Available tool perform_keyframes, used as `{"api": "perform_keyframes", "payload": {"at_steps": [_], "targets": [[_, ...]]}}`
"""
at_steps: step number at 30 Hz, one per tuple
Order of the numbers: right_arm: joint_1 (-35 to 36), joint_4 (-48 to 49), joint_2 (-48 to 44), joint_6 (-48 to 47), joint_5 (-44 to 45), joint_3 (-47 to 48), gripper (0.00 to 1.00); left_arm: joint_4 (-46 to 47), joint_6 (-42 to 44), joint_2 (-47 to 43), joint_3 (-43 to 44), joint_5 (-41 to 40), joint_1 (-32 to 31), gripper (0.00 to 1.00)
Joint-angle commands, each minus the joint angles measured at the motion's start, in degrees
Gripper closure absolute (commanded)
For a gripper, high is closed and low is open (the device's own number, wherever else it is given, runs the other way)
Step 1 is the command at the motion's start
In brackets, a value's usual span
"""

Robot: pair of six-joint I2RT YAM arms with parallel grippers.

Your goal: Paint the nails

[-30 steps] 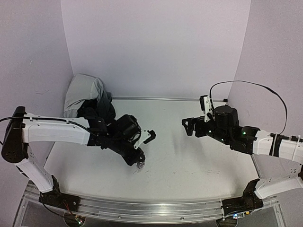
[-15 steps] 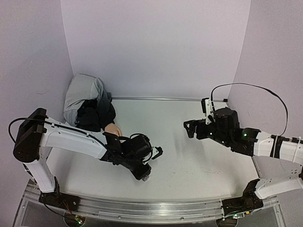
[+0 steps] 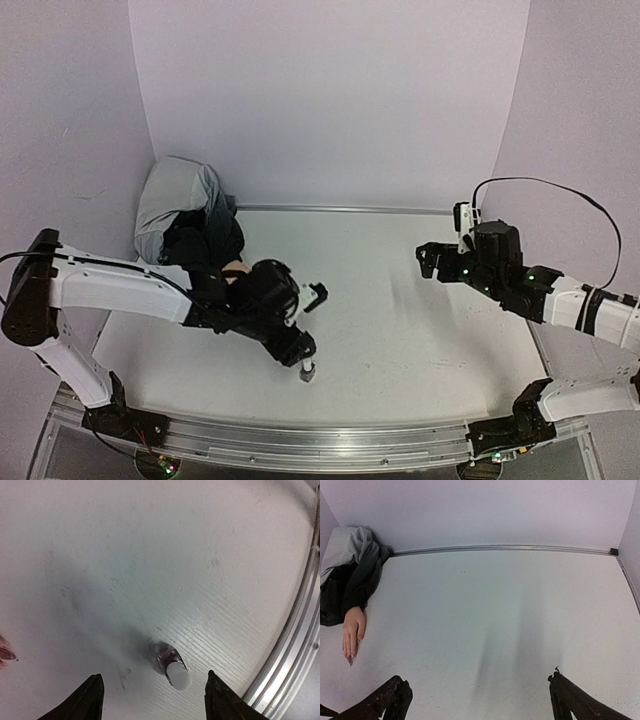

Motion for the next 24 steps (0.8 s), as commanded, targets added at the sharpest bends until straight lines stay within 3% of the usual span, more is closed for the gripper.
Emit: {"api": "perform_keyframes", "payload": {"at_steps": [1, 3, 9, 11, 19, 24], "targets": [[-5.6, -2.2, -2.6, -1.1, -2.7, 0.4, 0.02, 1.5, 0.8, -14.8, 0.6, 0.9, 9.6, 0.24], [-7.6, -3.1, -4.1, -1.8, -3.4, 0.4, 0.02, 1.7, 0.7, -20.6, -0.1, 0.5, 15.9, 0.21], [-13.3, -5.8, -8.2, -4.1, -5.5, 0.7, 0.02, -1.3, -3.8, -33.0, -1.6, 1.3, 45.0, 0.16], [-14.0, -6.1, -10.3, -4.5, -6.1, 0.7, 0.02, -2.2, -4.8, -36.6, -2.5, 0.3, 51.4, 0.16], [-14.0, -7.0, -13.2, -4.5, -1.1, 3.2, 0.02, -2.4, -2.5, -44.4, -5.7, -2.9, 53.4, 0.13], [-14.0, -4.4, -16.6, -5.7, -4.5, 1.6, 0.02, -2.2, -2.6, -45.0, -7.0, -1.6, 53.4, 0.13]]}}
